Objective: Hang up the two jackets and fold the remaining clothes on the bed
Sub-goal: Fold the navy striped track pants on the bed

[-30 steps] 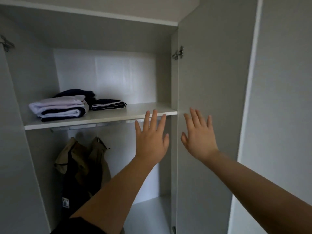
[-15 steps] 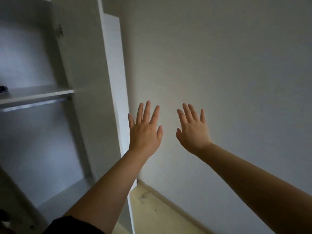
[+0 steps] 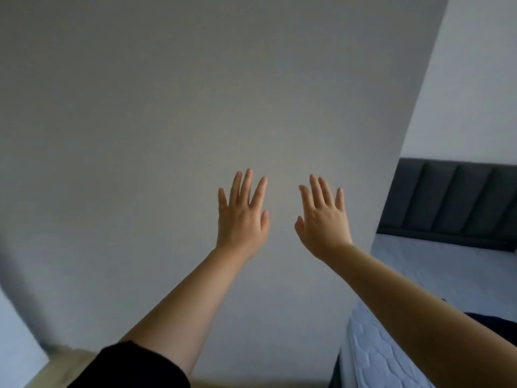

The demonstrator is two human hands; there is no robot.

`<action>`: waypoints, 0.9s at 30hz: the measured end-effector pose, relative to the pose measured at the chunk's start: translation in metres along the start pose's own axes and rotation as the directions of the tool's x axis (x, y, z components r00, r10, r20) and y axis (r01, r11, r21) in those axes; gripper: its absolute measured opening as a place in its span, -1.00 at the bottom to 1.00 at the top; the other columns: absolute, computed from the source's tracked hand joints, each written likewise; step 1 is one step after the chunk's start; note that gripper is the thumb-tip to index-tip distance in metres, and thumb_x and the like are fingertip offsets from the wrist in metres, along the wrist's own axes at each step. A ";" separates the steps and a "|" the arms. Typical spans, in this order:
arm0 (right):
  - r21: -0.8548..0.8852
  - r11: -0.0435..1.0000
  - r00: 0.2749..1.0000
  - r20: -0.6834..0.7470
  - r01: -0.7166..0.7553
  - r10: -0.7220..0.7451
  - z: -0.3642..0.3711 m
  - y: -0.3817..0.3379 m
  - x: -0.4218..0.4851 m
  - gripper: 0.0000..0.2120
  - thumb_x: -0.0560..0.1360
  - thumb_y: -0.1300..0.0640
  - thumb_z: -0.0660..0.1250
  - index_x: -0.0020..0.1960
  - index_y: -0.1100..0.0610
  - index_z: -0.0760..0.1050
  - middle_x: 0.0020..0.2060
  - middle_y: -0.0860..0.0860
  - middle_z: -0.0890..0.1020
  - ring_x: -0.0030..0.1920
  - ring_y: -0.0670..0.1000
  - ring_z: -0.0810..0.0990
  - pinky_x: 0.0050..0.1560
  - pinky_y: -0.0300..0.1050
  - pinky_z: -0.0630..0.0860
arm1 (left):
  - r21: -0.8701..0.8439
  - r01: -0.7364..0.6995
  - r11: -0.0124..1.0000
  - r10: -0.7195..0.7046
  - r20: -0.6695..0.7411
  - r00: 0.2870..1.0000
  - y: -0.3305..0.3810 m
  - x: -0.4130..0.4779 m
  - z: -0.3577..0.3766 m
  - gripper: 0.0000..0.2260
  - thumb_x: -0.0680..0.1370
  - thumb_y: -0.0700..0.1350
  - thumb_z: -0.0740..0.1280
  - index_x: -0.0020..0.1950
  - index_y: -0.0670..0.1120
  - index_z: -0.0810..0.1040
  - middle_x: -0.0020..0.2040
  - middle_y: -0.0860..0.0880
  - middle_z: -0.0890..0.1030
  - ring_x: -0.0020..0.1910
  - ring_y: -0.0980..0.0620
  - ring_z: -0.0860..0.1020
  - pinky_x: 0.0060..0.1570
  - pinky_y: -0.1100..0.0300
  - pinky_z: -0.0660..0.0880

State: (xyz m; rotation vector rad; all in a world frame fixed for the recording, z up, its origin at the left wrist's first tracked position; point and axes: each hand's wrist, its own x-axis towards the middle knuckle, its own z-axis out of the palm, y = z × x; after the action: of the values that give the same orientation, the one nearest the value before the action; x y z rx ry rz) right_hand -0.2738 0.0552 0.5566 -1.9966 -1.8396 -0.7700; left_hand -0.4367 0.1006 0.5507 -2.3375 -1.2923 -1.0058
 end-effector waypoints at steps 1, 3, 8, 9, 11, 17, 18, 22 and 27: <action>-0.020 1.000 1.000 0.017 -0.016 0.016 0.014 0.031 0.002 -0.38 0.57 0.00 0.13 0.53 0.16 -0.01 0.53 0.16 -0.06 0.53 0.16 -0.14 0.45 0.18 -0.20 | -0.033 -0.009 0.999 0.009 0.003 1.000 0.024 0.014 0.024 -0.43 0.59 -0.04 0.19 0.55 -0.06 0.06 0.55 -0.15 0.02 0.53 -0.14 -0.06 0.42 -0.20 -0.05; -0.046 0.998 0.999 0.024 -0.043 0.044 0.040 0.082 0.005 -0.37 0.56 0.02 0.16 0.53 0.17 0.00 0.53 0.17 -0.07 0.53 0.17 -0.14 0.45 0.16 -0.21 | -0.098 -0.050 0.994 0.050 -0.006 0.999 0.064 0.037 0.066 -0.42 0.55 -0.09 0.26 0.53 -0.09 0.14 0.53 -0.19 0.10 0.52 -0.18 0.02 0.41 -0.22 0.01; -0.028 0.998 0.999 0.001 -0.054 0.054 0.105 0.158 -0.006 -0.37 0.47 0.11 0.33 0.47 0.23 0.21 0.49 0.22 0.14 0.51 0.22 0.03 0.43 0.18 -0.10 | -0.124 -0.103 0.987 0.101 -0.021 0.995 0.122 0.051 0.153 -0.39 0.45 -0.18 0.40 0.47 -0.15 0.29 0.47 -0.25 0.24 0.46 -0.27 0.18 0.30 -0.33 0.17; -0.013 0.998 0.998 -0.018 -0.056 0.056 0.119 0.166 -0.011 -0.37 0.44 0.13 0.37 0.44 0.25 0.26 0.47 0.24 0.19 0.50 0.23 0.07 0.42 0.19 -0.05 | -0.120 -0.116 0.986 0.114 -0.024 0.993 0.128 0.049 0.168 -0.39 0.43 -0.19 0.42 0.45 -0.16 0.31 0.46 -0.26 0.26 0.45 -0.29 0.20 0.27 -0.34 0.20; 0.000 0.998 0.996 -0.065 -0.061 0.061 0.148 0.176 -0.023 -0.36 0.39 0.14 0.42 0.41 0.27 0.31 0.45 0.25 0.24 0.48 0.21 0.05 0.40 0.21 -0.01 | -0.106 -0.137 0.985 0.134 -0.037 0.990 0.137 0.042 0.198 -0.37 0.39 -0.20 0.45 0.43 -0.18 0.34 0.44 -0.28 0.29 0.43 -0.31 0.24 0.25 -0.36 0.22; 0.020 1.000 0.962 -0.273 -0.013 0.018 0.233 0.187 -0.065 -0.36 0.30 0.21 0.48 0.33 0.31 0.39 0.40 0.28 0.33 0.44 0.21 0.13 0.35 0.25 0.06 | -0.071 -0.178 0.981 0.168 -0.124 0.978 0.148 -0.006 0.280 -0.34 0.36 -0.21 0.46 0.43 -0.18 0.34 0.44 -0.28 0.30 0.42 -0.32 0.25 0.27 -0.35 0.18; 0.035 0.999 0.953 -0.302 -0.010 0.020 0.247 0.189 -0.073 -0.37 0.30 0.22 0.48 0.33 0.31 0.39 0.40 0.28 0.33 0.44 0.23 0.15 0.36 0.25 0.05 | -0.073 -0.179 0.981 0.168 -0.138 0.976 0.150 -0.017 0.295 -0.34 0.36 -0.21 0.46 0.44 -0.18 0.34 0.44 -0.28 0.30 0.42 -0.32 0.25 0.26 -0.36 0.18; 0.113 0.993 0.928 -0.364 -0.040 0.079 0.310 0.196 -0.120 -0.40 0.34 0.24 0.46 0.34 0.31 0.38 0.42 0.28 0.30 0.45 0.27 0.19 0.38 0.21 0.01 | -0.088 -0.183 0.979 0.166 -0.171 0.971 0.161 -0.072 0.360 -0.34 0.38 -0.22 0.44 0.45 -0.19 0.30 0.44 -0.28 0.29 0.43 -0.32 0.23 0.28 -0.34 0.18; 0.181 0.979 0.967 -0.215 -0.097 0.136 0.376 0.220 -0.195 -0.39 0.46 0.22 0.28 0.47 0.24 0.20 0.51 0.18 0.10 0.53 0.16 -0.04 0.45 0.08 -0.21 | -0.139 -0.191 0.972 0.174 -0.127 0.977 0.201 -0.136 0.433 -0.38 0.43 -0.23 0.41 0.46 -0.19 0.29 0.45 -0.28 0.27 0.45 -0.30 0.20 0.31 -0.31 0.16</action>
State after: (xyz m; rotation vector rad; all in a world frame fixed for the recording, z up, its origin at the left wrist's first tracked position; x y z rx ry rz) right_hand 0.0018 0.0836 0.1680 -1.8100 -1.5867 -0.7455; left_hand -0.1295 0.1390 0.1625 -2.4154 -0.9693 -1.1934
